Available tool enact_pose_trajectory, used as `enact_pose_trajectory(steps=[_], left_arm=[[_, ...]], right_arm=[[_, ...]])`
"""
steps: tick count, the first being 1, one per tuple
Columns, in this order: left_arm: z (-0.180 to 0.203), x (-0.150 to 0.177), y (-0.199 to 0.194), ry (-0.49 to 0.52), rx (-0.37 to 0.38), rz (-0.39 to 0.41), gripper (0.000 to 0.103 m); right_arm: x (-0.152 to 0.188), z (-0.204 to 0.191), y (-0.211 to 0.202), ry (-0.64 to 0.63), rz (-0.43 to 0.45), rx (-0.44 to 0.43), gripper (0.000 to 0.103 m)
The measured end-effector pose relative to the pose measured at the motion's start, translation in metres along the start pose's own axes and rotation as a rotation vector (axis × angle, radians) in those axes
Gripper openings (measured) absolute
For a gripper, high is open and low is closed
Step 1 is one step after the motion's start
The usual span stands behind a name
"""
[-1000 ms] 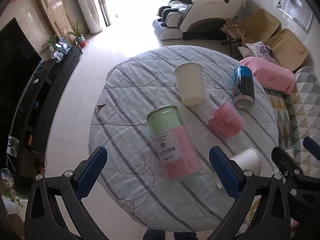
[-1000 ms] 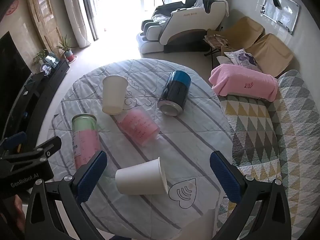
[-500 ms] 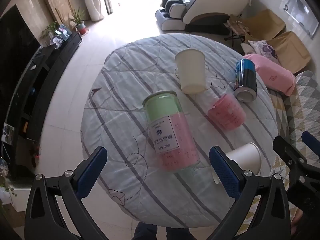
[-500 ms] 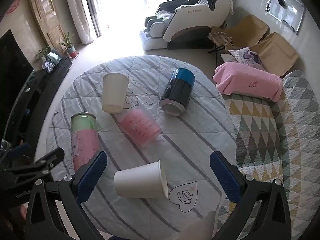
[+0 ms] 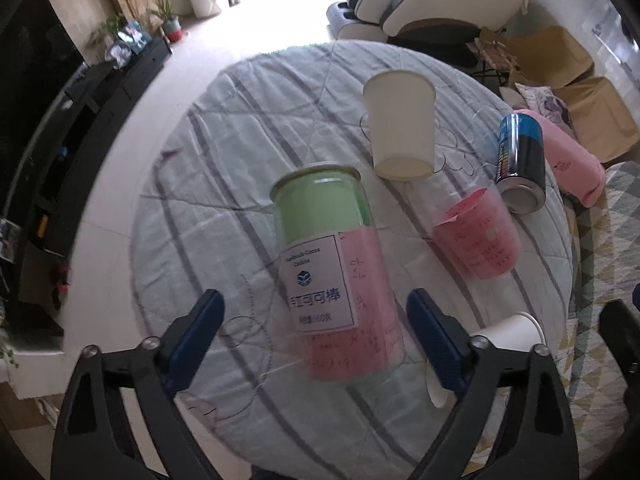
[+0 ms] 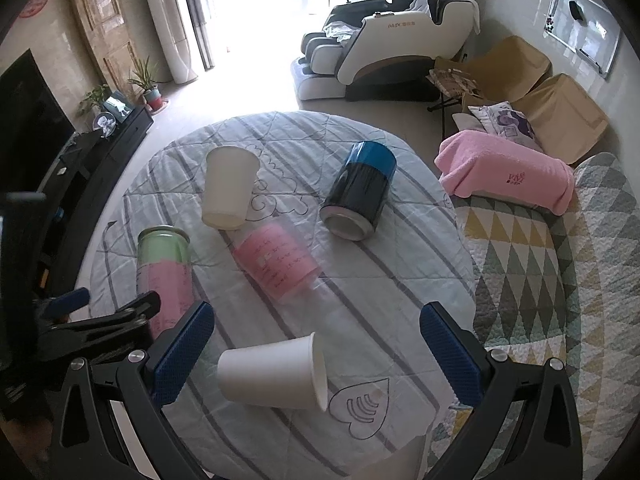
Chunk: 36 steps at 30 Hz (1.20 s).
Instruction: Flip cup upright
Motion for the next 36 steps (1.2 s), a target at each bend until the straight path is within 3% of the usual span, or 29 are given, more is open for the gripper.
enact_pose_trajectory(steps=[5, 9, 15, 17, 19, 24, 27, 32, 36], left_arm=[[0.004, 0.006, 0.02, 0.006, 0.019, -0.021, 0.087], [0.006, 0.003, 0.014, 0.021, -0.007, 0.016, 0.085], [0.005, 0.001, 0.016, 0.031, 0.018, 0.019, 0.082], [0.007, -0.002, 0.016, 0.061, 0.023, 0.03, 0.069], [0.007, -0.005, 0.017, 0.078, 0.071, 0.024, 0.063], [-0.001, -0.011, 0.017, 0.126, 0.117, 0.017, 0.062], [-0.005, -0.014, 0.017, 0.19, 0.154, 0.009, 0.061], [-0.004, -0.024, 0.01, 0.345, 0.2, 0.035, 0.043], [-0.005, -0.031, 0.011, 0.442, 0.218, 0.002, 0.047]], right_arm=[[0.0, 0.003, 0.011, 0.003, -0.009, -0.036, 0.103], [0.002, -0.005, 0.025, -0.012, -0.032, -0.076, 0.103], [0.002, -0.009, 0.037, -0.022, -0.042, -0.087, 0.103], [0.001, -0.006, 0.04, -0.016, -0.049, -0.091, 0.103], [0.0, -0.004, 0.042, -0.011, -0.054, -0.098, 0.103], [-0.001, -0.009, 0.048, 0.002, -0.066, -0.123, 0.103], [-0.001, -0.015, 0.051, 0.017, -0.074, -0.138, 0.103], [-0.002, -0.023, 0.056, 0.063, -0.092, -0.138, 0.103], [-0.003, -0.03, 0.06, 0.099, -0.105, -0.119, 0.103]])
Point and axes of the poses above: each gripper's, at about its wrist camera, not at the fingertips, and y roughly the way its jaws point, z to its right, x to its underside, the point moved 5 cm from there along y, roughly the way its jaws point, and after that the axes turned 3 degrees about z, right-handed, at the moved point
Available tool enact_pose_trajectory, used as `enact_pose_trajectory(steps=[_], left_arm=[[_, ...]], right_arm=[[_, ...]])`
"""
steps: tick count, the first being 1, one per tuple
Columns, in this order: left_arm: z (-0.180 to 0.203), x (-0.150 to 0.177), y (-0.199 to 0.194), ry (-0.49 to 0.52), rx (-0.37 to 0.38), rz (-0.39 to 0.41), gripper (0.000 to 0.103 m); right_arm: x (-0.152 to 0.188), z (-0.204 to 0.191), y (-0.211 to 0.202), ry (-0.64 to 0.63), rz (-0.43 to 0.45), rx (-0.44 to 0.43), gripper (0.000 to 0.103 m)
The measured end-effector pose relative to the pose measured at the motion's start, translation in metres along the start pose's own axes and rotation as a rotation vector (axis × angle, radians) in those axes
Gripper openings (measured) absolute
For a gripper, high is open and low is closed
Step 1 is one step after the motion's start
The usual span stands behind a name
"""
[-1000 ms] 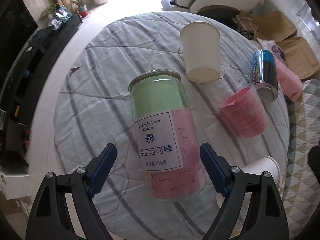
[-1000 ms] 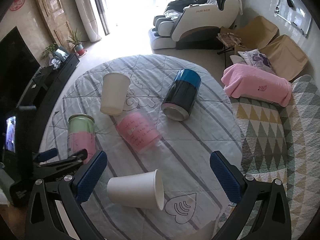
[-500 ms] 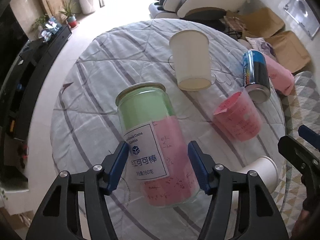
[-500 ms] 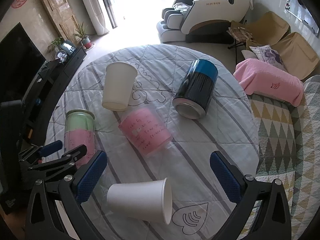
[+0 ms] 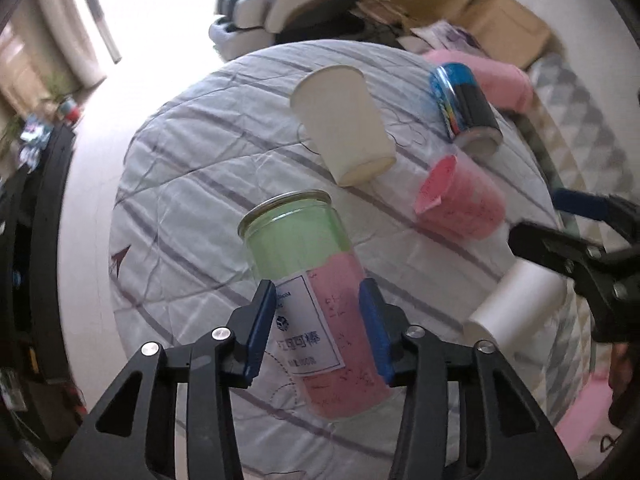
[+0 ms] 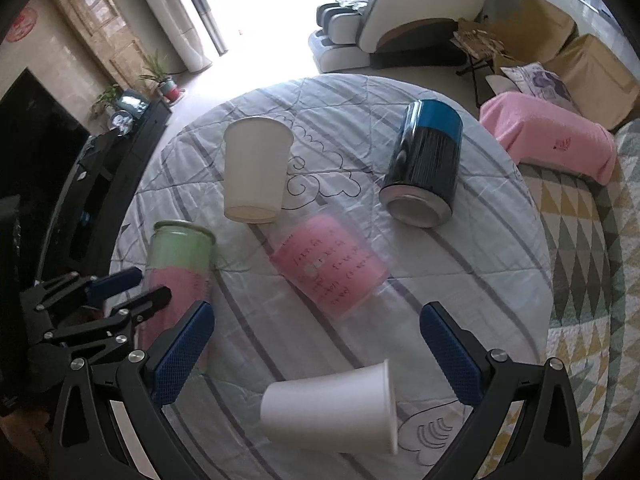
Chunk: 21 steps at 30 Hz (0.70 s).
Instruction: Flip cup upright
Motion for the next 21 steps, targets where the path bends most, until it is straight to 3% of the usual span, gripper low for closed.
enact_pose_trajectory(steps=[4, 5, 9, 11, 15, 21], left_arm=[[0.003, 0.011, 0.01, -0.051, 0.072, -0.085, 0.078], [0.006, 0.015, 0.013, -0.057, 0.079, -0.093, 0.08], [0.007, 0.022, 0.018, -0.033, 0.008, -0.099, 0.077], [0.003, 0.021, 0.017, -0.024, 0.046, -0.094, 0.076], [-0.012, 0.015, 0.014, 0.092, 0.011, -0.087, 0.075], [-0.032, 0.011, 0.012, 0.174, 0.065, -0.078, 0.076]], right_arm=[[-0.001, 0.0, -0.002, 0.076, 0.004, 0.031, 0.103], [0.0, 0.0, -0.003, 0.089, 0.006, 0.042, 0.103], [0.005, -0.002, -0.006, 0.142, 0.007, 0.071, 0.103], [0.007, -0.006, -0.004, 0.153, 0.0, 0.075, 0.103], [0.008, -0.019, 0.001, 0.156, -0.001, 0.074, 0.103], [0.006, -0.039, 0.012, 0.166, -0.01, 0.063, 0.103]])
Point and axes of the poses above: each gripper's, at about its wrist camera, not at the fingertips, and y roughly the way its jaws point, z to its right, x to its underside, the point moved 5 cm from there along y, roughly the way its jaws point, and after that the axes turned 3 degrees about z, right-handed, at the moved point
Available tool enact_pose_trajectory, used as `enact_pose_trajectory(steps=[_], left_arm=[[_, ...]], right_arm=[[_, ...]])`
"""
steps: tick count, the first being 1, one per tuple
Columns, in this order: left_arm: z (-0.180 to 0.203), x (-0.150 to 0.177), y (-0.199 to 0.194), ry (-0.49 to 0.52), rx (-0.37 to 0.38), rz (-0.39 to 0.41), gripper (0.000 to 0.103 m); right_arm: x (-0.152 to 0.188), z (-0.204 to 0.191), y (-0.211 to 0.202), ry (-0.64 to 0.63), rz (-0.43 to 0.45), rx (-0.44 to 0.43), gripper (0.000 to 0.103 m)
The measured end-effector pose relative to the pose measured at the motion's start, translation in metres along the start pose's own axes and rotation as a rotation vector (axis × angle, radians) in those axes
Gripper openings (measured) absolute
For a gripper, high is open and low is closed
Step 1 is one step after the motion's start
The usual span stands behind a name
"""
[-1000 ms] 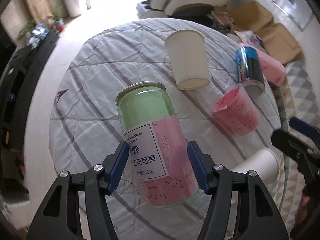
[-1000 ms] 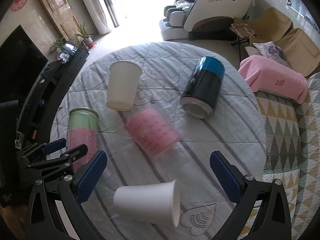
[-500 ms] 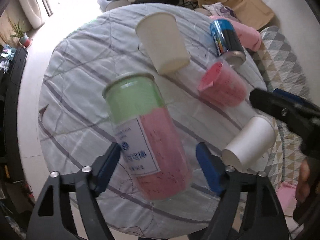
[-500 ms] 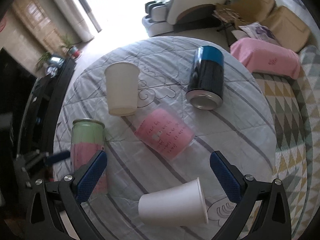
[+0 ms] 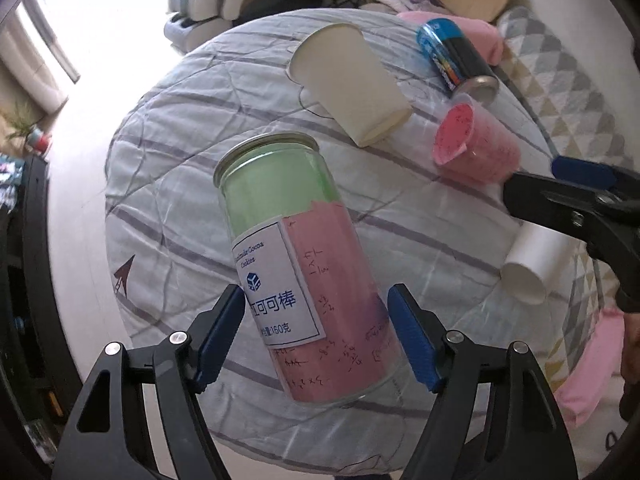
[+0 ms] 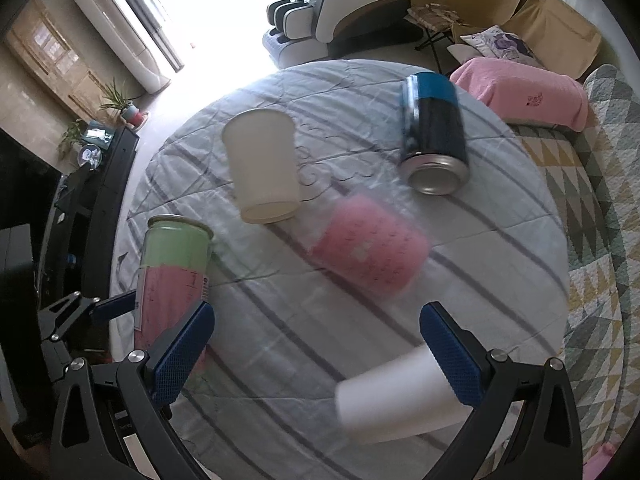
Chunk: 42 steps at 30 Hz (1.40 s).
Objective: Flip cup upright
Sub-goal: 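Grasp the green-lidded pink canister with the right tool, then lift the canister with the right tool and rotate it lid-up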
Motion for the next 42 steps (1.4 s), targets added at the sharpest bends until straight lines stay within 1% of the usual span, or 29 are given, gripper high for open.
enact_pose_trajectory(steps=[2, 4, 6, 9, 12, 14, 16, 19, 22, 26, 27, 29, 31, 32, 34, 39, 42], left_arm=[[-0.002, -0.001, -0.003, 0.005, 0.001, 0.015, 0.078], [-0.007, -0.001, -0.004, -0.024, 0.042, 0.017, 0.082], [-0.009, 0.001, -0.01, -0.057, 0.073, 0.026, 0.083], [-0.011, 0.005, -0.021, -0.099, 0.1, 0.065, 0.083], [-0.017, 0.014, -0.022, -0.143, 0.116, 0.055, 0.083], [-0.021, 0.017, -0.022, -0.161, 0.108, 0.043, 0.083], [-0.025, 0.019, -0.024, -0.178, 0.118, 0.053, 0.083], [-0.032, 0.024, -0.025, -0.223, 0.144, 0.051, 0.083], [-0.037, 0.028, -0.022, -0.244, 0.129, 0.038, 0.083], [-0.042, 0.032, -0.018, -0.262, 0.141, 0.026, 0.083], [-0.043, 0.033, -0.017, -0.268, 0.146, 0.025, 0.083], [-0.045, 0.034, -0.014, -0.277, 0.155, 0.02, 0.085], [-0.049, 0.036, -0.011, -0.292, 0.153, 0.019, 0.088], [-0.05, 0.037, -0.01, -0.299, 0.153, 0.019, 0.09], [-0.056, 0.035, -0.009, -0.311, 0.159, 0.022, 0.09], [-0.054, 0.033, -0.009, -0.301, 0.147, 0.031, 0.092], [-0.051, 0.032, -0.009, -0.295, 0.137, 0.034, 0.094]], right_arm=[[0.0, -0.007, 0.005, 0.005, -0.013, -0.006, 0.103], [0.0, -0.014, 0.008, 0.009, -0.028, -0.012, 0.103], [0.0, -0.021, 0.011, 0.018, -0.052, -0.027, 0.103], [-0.002, -0.036, 0.013, 0.025, -0.086, -0.064, 0.103], [-0.009, -0.053, 0.014, -0.006, -0.101, -0.068, 0.103], [-0.014, -0.065, 0.02, -0.027, -0.117, -0.068, 0.103], [-0.019, -0.076, 0.028, -0.038, -0.144, -0.083, 0.103], [-0.024, -0.089, 0.043, -0.052, -0.187, -0.097, 0.098], [-0.027, -0.096, 0.059, -0.033, -0.247, -0.119, 0.096], [-0.024, -0.102, 0.076, 0.01, -0.32, -0.167, 0.095], [-0.023, -0.103, 0.082, 0.013, -0.339, -0.165, 0.093], [-0.022, -0.103, 0.087, 0.01, -0.355, -0.159, 0.085], [-0.02, -0.103, 0.093, 0.019, -0.378, -0.175, 0.076], [-0.019, -0.103, 0.094, 0.026, -0.39, -0.195, 0.074], [-0.019, -0.106, 0.094, 0.022, -0.388, -0.22, 0.069], [-0.015, -0.113, 0.081, -0.03, -0.334, -0.229, 0.068], [-0.015, -0.111, 0.071, -0.048, -0.274, -0.235, 0.068]])
Point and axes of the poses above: each gripper's, at about its wrist camera, not at the fingertips, and y roughly the way its jaws point, z to its right, x to its underside, the point moved 5 cm from there along y, roughly the way its jaws point, and after that the axes turned 3 degrees about z, right-handed, at the moved point
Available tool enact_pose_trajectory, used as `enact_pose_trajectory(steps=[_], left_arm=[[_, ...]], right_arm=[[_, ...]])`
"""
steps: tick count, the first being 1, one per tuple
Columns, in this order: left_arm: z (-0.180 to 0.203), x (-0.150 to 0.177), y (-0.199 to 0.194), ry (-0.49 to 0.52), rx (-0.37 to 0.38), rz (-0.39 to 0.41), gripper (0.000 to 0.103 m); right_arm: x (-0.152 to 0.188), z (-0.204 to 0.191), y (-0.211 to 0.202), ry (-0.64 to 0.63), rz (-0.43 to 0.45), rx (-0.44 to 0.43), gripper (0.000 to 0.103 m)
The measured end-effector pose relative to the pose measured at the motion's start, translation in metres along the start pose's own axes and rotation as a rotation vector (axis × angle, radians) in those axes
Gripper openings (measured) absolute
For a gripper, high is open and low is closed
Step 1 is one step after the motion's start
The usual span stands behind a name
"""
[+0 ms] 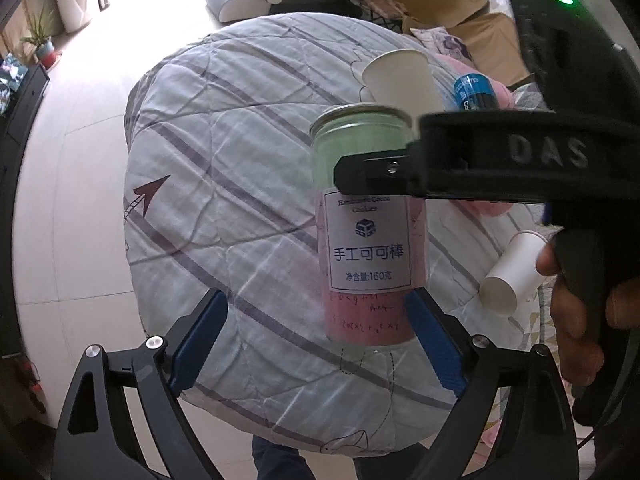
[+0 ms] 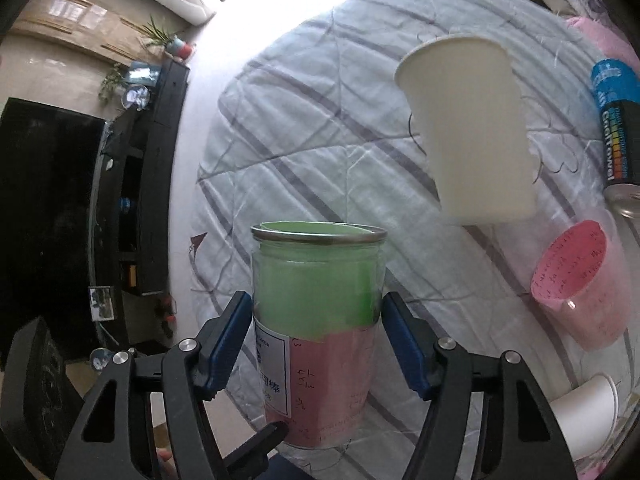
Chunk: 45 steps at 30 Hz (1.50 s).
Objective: Flip cup upright
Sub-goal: 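Lift the canister with the right tool and rotate it lid-up, then lower the canister upright onto the table and open the right tool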
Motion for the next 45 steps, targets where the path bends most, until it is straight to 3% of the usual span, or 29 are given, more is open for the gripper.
enact_pose_trajectory(steps=[13, 27, 36, 45], left_arm=[[0.008, 0.007, 0.005, 0.005, -0.003, 0.025, 0.098], [0.008, 0.035, 0.014, -0.018, -0.071, 0.111, 0.098], [0.02, 0.07, 0.006, -0.054, -0.154, 0.232, 0.097], [0.037, 0.088, -0.003, -0.022, -0.264, 0.29, 0.097]], right_arm=[[0.025, -0.007, -0.044, -0.127, 0.302, 0.106, 0.068], [0.077, -0.012, -0.058, -0.224, 0.659, 0.175, 0.069], [0.109, -0.004, -0.062, -0.328, 0.741, 0.114, 0.069], [0.119, 0.006, -0.059, -0.296, 0.713, 0.081, 0.075]])
Point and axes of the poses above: each gripper's, at about its wrist camera, not at the fingertips, and y roughly the way its jaws point, z to its right, x to its underside, the point moved 5 cm from there along y, roughly the way its jaws point, and after that the axes turned 3 degrees about z, right-handed, at the moved point
